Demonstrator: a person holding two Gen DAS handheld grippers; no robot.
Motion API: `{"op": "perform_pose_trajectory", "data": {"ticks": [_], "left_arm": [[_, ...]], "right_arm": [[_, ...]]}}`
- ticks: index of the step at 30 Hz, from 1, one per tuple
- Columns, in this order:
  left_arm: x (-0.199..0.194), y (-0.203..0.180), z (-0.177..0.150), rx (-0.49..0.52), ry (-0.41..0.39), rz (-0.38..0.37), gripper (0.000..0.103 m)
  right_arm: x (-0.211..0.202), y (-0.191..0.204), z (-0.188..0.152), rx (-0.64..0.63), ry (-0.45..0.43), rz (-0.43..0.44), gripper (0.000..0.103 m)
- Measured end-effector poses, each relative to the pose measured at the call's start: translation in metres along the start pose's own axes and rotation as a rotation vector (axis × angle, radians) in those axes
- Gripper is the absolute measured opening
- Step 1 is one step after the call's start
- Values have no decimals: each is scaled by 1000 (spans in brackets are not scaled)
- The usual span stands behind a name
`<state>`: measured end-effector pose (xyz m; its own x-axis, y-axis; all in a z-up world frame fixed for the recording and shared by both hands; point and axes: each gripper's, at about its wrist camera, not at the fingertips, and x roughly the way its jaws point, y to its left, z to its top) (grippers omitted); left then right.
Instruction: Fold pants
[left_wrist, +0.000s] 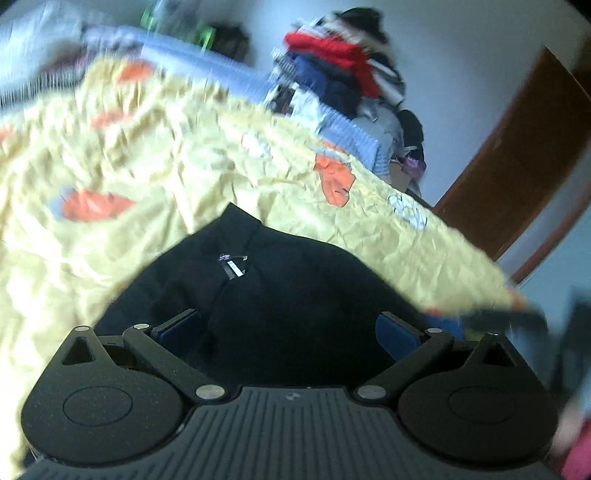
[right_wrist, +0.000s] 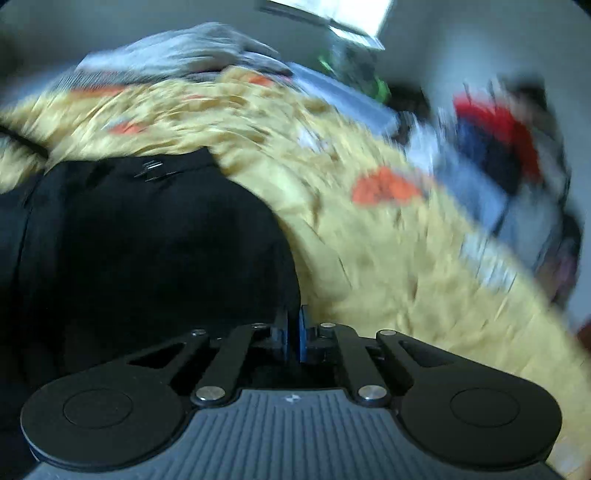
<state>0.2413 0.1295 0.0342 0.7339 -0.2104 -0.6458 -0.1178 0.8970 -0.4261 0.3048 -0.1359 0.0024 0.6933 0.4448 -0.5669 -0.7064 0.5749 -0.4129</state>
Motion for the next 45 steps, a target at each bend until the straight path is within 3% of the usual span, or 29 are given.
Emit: {"op": "perform_pose_trajectory", "data": {"ticks": [5, 11, 13, 15, 16, 17, 18, 23, 29, 36, 40, 41, 42, 45], "left_arm": [[34, 14, 29, -212, 95, -107, 102], [72, 37, 41, -395, 189, -169, 98], [77, 44, 42, -443, 202, -182, 82], [75, 46, 40, -443, 212, -175, 32], [71, 46, 38, -427, 214, -157, 26], [65, 46, 34, -411, 197, -144, 12], [54, 46, 29, -394, 168, -148, 8], [-12, 53, -2, -314, 60, -164, 7], [-70, 80, -51, -300, 90, -177, 7], [-83, 108, -99, -324, 136, -115, 7], [-91, 109, -109, -295, 105, -93, 9], [-90, 107, -111, -274, 99, -81, 13], [-88, 107, -113, -272, 97, -68, 25], [-89, 112, -113, -321, 93, -82, 29]], "right_arm": [[-41, 62, -5, -292, -55, -75, 6], [-66, 96, -16, -426, -82, -99, 6], [-69, 101, -18, -439, -78, -91, 6], [-69, 101, -19, -411, -73, -81, 5], [-69, 101, -19, -404, -70, -83, 5], [-71, 102, -20, -387, -71, -81, 5], [-74, 101, -18, -354, -74, -70, 5], [-101, 102, -11, -174, -108, 44, 5], [-144, 130, -18, -63, -123, 212, 5], [-151, 169, -31, -58, -77, 273, 5], [-146, 170, -33, -22, -60, 284, 5], [-142, 169, -33, -10, -53, 285, 5], [-138, 167, -35, 19, -41, 291, 6], [-141, 165, -42, 128, -48, 297, 8]]}}
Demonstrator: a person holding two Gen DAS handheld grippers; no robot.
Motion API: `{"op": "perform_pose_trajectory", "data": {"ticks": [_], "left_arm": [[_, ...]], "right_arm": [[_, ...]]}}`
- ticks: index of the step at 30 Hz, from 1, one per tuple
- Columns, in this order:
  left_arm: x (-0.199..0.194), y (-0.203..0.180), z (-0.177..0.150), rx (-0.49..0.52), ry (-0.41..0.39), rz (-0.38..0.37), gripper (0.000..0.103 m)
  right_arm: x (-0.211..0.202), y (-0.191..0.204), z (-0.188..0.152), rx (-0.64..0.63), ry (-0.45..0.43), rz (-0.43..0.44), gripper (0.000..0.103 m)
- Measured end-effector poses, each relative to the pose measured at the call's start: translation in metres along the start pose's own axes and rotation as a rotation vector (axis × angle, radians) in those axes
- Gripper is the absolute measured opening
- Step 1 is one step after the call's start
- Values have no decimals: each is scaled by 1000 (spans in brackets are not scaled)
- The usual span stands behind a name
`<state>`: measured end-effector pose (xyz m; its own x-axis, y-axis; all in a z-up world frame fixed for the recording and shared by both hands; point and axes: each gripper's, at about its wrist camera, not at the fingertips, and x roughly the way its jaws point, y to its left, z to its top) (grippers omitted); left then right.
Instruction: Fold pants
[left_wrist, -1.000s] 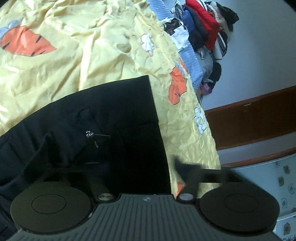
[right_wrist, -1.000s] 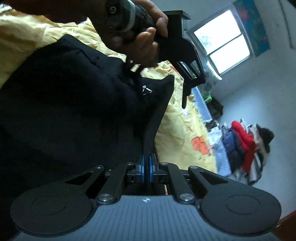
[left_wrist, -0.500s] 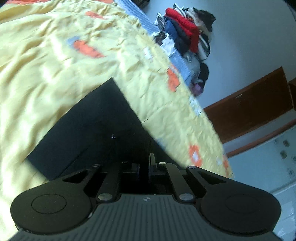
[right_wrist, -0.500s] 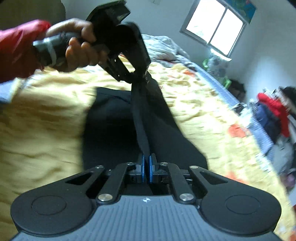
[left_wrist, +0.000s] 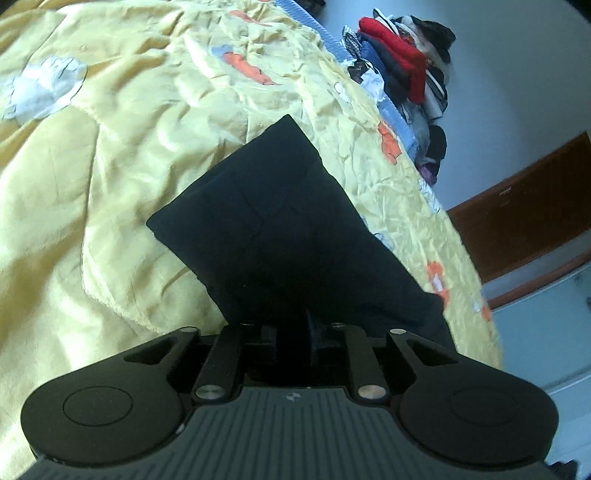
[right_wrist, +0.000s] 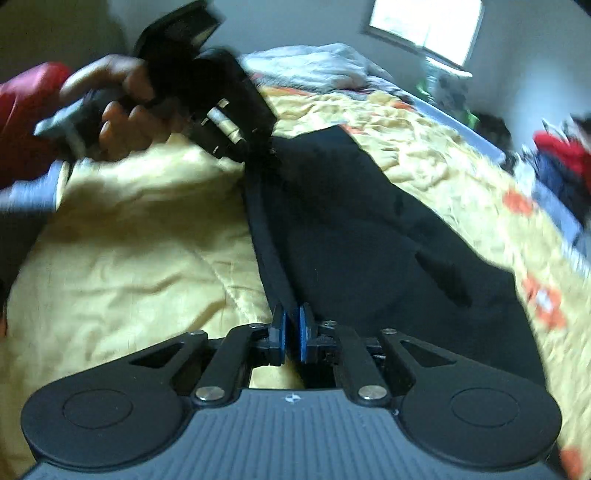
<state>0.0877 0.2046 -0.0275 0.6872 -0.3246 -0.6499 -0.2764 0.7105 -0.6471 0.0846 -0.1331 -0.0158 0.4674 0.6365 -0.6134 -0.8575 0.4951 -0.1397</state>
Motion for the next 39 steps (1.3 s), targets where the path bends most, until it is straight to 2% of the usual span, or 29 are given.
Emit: {"op": "perform_pose_trajectory", "data": {"ticks": [2, 4, 7, 10, 11, 13, 16, 20, 23, 24, 26, 27, 28, 29, 30, 31, 33, 36, 37, 39], "left_arm": [[-10, -2, 1, 1, -29, 27, 31], [-26, -9, 0, 49, -104, 102, 35], [-49, -29, -5, 156, -241, 218, 44], [-56, -60, -17, 282, -295, 225, 53], [-54, -72, -23, 329, -296, 212, 59], [-44, -98, -39, 448, -268, 162, 62], [-20, -135, -69, 628, -181, 88, 63], [13, -176, -125, 927, -40, 4, 63], [28, -192, -169, 1131, -45, -30, 62], [34, -195, -179, 1165, -45, -41, 62], [45, -196, -194, 1205, -23, -62, 62], [52, -195, -196, 1218, -10, -66, 61], [58, -196, -200, 1228, -2, -67, 61], [62, -195, -204, 1236, 0, -65, 61], [67, -196, -207, 1247, -6, -64, 61], [69, -195, -209, 1259, -19, -67, 61], [70, -196, -212, 1266, -32, -74, 61], [73, -200, -213, 1249, -29, -78, 60], [71, -200, -213, 1250, -29, -85, 60], [69, -201, -215, 1265, -24, -106, 60]], "right_arm": [[-12, 3, 1, 17, -9, -17, 11], [-34, 6, -5, 31, -44, -55, 11], [-62, -5, -25, 130, -66, -153, 11], [-86, -27, -63, 309, -36, -296, 12], [-94, -36, -78, 397, -25, -325, 12], [-106, -47, -106, 546, 7, -328, 11], [-131, -48, -129, 648, -66, -309, 12], [-167, -59, -147, 749, -141, -432, 13], [-199, -75, -174, 868, -191, -553, 13], [-210, -80, -185, 909, -207, -585, 13], [-226, -93, -204, 994, -252, -636, 15], [-234, -100, -212, 1036, -275, -650, 22], [-240, -109, -219, 1071, -296, -663, 37], [-245, -117, -226, 1106, -322, -684, 47], [-248, -126, -231, 1131, -350, -698, 65], [-254, -137, -237, 1158, -386, -709, 69], [-268, -161, -251, 1220, -464, -706, 69], [-280, -200, -273, 1357, -599, -656, 69], [-280, -214, -283, 1419, -628, -638, 69], [-278, -234, -299, 1533, -631, -647, 69]]}}
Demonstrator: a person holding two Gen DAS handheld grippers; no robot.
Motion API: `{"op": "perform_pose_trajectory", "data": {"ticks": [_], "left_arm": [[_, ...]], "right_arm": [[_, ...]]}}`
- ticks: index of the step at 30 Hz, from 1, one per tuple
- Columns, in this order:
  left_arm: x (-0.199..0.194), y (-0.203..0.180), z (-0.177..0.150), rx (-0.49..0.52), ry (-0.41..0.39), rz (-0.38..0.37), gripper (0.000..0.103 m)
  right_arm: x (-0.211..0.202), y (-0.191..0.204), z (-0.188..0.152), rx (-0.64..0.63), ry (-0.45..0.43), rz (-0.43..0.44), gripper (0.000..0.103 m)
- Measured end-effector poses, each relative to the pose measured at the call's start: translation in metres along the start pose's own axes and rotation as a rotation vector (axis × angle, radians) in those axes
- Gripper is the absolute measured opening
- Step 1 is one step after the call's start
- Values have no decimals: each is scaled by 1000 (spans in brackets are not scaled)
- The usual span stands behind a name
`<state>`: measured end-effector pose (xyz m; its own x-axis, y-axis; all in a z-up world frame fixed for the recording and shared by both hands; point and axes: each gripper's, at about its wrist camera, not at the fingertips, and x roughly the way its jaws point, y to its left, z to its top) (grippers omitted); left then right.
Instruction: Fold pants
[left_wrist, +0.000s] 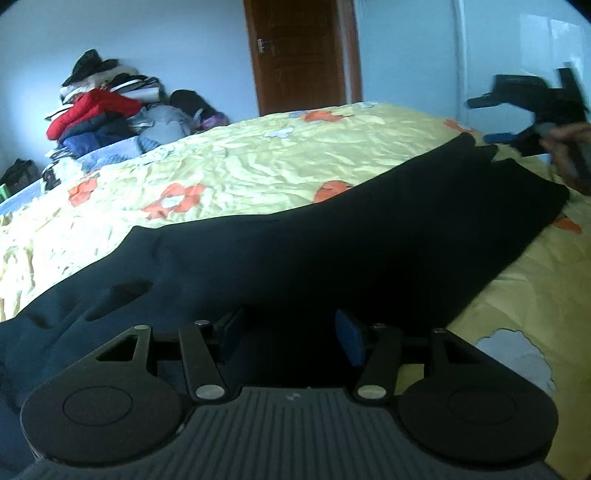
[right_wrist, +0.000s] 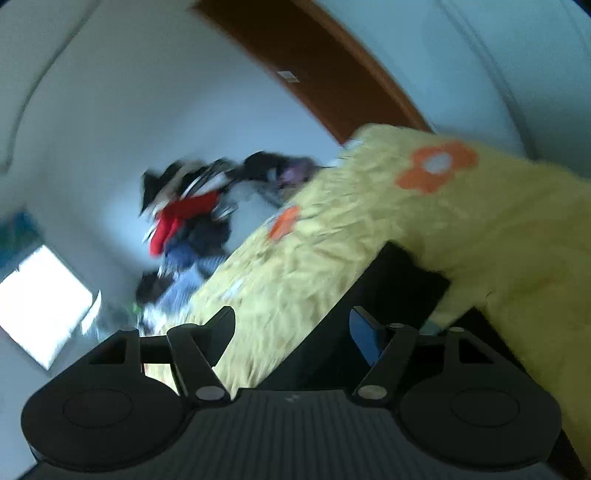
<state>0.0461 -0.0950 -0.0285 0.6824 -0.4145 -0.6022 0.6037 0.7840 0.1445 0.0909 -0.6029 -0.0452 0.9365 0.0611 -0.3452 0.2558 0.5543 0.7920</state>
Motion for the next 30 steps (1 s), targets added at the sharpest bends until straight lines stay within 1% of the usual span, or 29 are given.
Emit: {"op": "perform_pose_trajectory", "data": {"ticks": [2, 5, 7, 9, 11, 12, 13, 14, 15, 18, 21, 25, 28, 29, 30], "left_arm": [[0, -4, 0, 29, -4, -24, 60], [2, -12, -3, 85, -15, -14, 61], [3, -15, -3, 91, -21, -9, 61], [5, -14, -2, 74, -18, -15, 60], [5, -13, -1, 58, -17, -18, 61], [5, -12, -1, 53, -18, -17, 61], [6, -12, -1, 51, -20, -17, 61], [6, -13, -1, 52, -23, -16, 61], [6, -13, -1, 56, -26, -15, 60], [8, -16, 1, 76, -42, -24, 60], [12, -23, 5, 109, -62, -35, 60], [16, -38, 9, 173, -98, -43, 60], [21, -48, 10, 221, -123, -8, 60], [23, -49, 10, 225, -126, -1, 53], [24, -48, 12, 222, -124, 4, 42]], "right_arm": [[13, -10, 6, 56, 19, -52, 69], [29, -16, 5, 68, 25, -94, 68], [35, -16, 4, 65, -8, -93, 67], [42, -15, 5, 57, -16, -92, 67], [47, -16, 6, 52, -26, -116, 45], [50, -17, 6, 51, -22, -123, 19], [50, -17, 6, 54, -25, -124, 9], [46, -16, 7, 51, -33, -117, 9], [41, -14, 7, 43, -47, -102, 7], [26, 3, 12, 28, -81, -5, 6], [9, 31, 22, 5, -106, 98, 6], [-7, 73, 36, -37, -124, 203, 6], [-13, 95, 41, -64, -134, 249, 6], [-15, 100, 42, -66, -137, 258, 6], [-16, 103, 42, -66, -140, 264, 6]]}}
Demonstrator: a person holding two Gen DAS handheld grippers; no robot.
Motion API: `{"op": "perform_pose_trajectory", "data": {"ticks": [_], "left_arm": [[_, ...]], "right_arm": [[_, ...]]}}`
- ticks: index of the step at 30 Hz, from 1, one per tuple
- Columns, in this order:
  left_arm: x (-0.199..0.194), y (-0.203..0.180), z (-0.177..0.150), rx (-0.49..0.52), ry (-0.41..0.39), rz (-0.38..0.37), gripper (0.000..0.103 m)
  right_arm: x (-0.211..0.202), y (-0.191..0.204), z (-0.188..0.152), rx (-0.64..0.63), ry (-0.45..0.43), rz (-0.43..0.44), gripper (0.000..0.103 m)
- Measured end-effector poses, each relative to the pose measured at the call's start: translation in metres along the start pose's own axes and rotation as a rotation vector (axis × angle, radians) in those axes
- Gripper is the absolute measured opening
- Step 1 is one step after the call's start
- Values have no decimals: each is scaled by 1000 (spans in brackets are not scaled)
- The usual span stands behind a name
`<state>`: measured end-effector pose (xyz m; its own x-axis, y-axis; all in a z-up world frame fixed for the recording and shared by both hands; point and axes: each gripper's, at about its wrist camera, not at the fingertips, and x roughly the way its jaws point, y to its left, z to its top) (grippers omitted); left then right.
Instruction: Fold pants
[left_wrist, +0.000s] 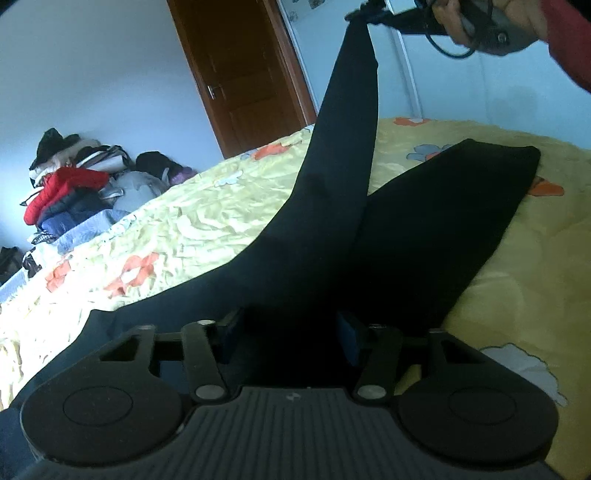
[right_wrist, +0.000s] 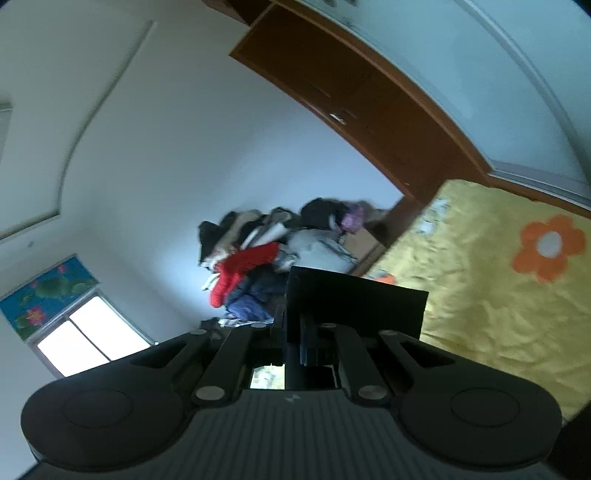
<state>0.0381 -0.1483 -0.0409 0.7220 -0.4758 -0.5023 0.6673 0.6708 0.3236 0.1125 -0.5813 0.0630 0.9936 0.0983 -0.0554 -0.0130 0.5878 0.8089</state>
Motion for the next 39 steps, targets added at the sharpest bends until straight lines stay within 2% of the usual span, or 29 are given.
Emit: {"op": "perform_pose_trajectory", "data": {"ticks": [1, 2, 3, 7, 10, 12, 14, 16, 19, 21, 24, 28, 34, 39], "left_arm": [[2, 2, 1, -11, 7, -2, 36], [2, 6, 2, -33, 11, -8, 25], [2, 11, 2, -64, 5, -23, 18], [-6, 37, 7, -189, -26, -28, 10], [-11, 68, 21, -309, -88, 57, 10], [-27, 94, 31, -426, -175, 120, 10], [-44, 109, 36, -473, -232, 111, 7], [-49, 106, 36, -417, -197, 61, 7], [-44, 80, 19, -334, -101, -88, 8], [-38, 59, 4, -294, -41, -165, 8], [-33, 42, -14, -267, 10, -212, 8], [-35, 41, -18, -245, 15, -205, 8], [-46, 43, -25, -219, 10, -210, 8], [-50, 39, -31, -214, 20, -227, 8]], "right_arm": [[0, 2, 1, -1, -2, 4, 6], [0, 3, 2, -7, -5, 2, 6], [0, 3, 2, -9, -7, -5, 6], [13, -4, 1, 13, 23, -59, 6], [22, -4, 7, 36, 21, -72, 6], [9, 8, 11, -2, -46, 10, 6], [-16, 17, 10, -56, -111, 89, 6], [-44, 11, 2, -91, -117, 49, 6], [-81, -28, -22, -86, -65, -166, 6], [-107, -71, -43, 24, -37, -275, 6], [-140, -113, -70, 163, -41, -363, 6], [-159, -123, -88, 173, -39, -405, 6], [-167, -103, -92, 78, -26, -445, 6], [-177, -104, -93, 83, -7, -486, 7]]}}
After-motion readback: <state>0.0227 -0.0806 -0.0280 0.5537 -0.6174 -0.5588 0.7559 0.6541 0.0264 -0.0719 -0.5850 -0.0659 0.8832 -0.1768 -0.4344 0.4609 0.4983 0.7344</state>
